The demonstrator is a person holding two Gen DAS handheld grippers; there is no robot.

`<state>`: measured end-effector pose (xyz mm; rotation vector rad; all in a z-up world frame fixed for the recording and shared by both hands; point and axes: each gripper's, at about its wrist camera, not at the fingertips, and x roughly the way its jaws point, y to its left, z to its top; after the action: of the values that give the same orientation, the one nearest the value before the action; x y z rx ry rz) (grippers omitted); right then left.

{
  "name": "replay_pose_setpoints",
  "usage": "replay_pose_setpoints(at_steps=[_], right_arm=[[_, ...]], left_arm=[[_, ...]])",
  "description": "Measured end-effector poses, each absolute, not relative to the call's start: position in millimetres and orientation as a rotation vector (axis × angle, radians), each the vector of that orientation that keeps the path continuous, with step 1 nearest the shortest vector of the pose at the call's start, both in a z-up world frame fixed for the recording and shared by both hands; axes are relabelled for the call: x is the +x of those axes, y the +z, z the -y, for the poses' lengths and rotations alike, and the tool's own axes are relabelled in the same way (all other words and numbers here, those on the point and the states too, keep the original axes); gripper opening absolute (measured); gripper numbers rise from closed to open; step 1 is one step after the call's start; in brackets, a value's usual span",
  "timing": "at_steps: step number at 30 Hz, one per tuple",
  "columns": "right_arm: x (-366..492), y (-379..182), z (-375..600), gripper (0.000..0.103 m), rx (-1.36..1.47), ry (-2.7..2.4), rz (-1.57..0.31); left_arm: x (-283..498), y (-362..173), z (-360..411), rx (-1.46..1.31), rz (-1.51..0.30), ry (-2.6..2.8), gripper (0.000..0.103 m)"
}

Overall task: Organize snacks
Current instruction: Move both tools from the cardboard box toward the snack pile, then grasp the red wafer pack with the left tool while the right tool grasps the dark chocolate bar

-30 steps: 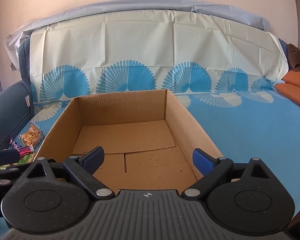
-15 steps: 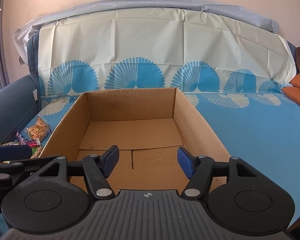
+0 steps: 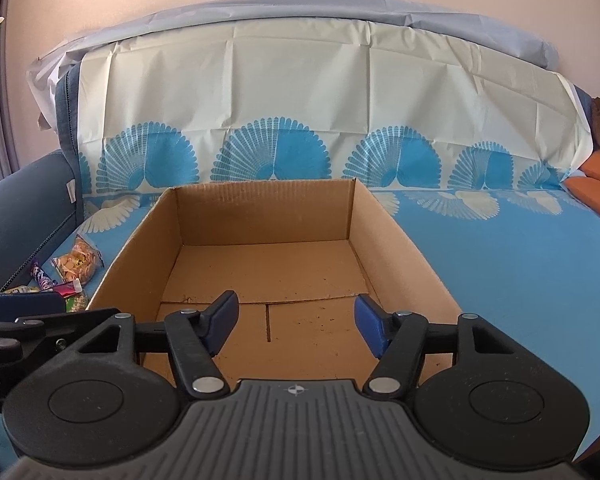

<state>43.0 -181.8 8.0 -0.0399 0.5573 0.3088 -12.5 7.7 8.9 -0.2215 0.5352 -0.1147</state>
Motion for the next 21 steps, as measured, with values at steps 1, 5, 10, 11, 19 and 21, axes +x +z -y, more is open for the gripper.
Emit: replay_pose_setpoints(at_steps=[1, 5, 10, 11, 19, 21], right_arm=[[42, 9, 181, 0.066, -0.034, 0.311, -0.555], [40, 13, 173, 0.066, -0.030, 0.316, -0.547], [37, 23, 160, 0.066, -0.007, 0.344, -0.530], [36, 24, 156, 0.066, -0.001, 0.351, -0.527], [19, 34, 119, 0.057, 0.016, 0.461, -0.513], [14, 35, 108, 0.054, 0.013, 0.502, -0.512]], left_arm=[[-14, 9, -9, -0.225, -0.533, -0.120, 0.064], [-19, 12, -15, -0.224, -0.524, -0.144, 0.041], [-31, 20, -23, -0.201, -0.522, -0.143, 0.040], [-33, 22, -25, -0.191, -0.521, -0.147, 0.040], [-51, 34, -78, -0.100, -0.499, -0.081, 0.040], [-54, 27, -104, -0.089, -0.518, -0.044, 0.040]])
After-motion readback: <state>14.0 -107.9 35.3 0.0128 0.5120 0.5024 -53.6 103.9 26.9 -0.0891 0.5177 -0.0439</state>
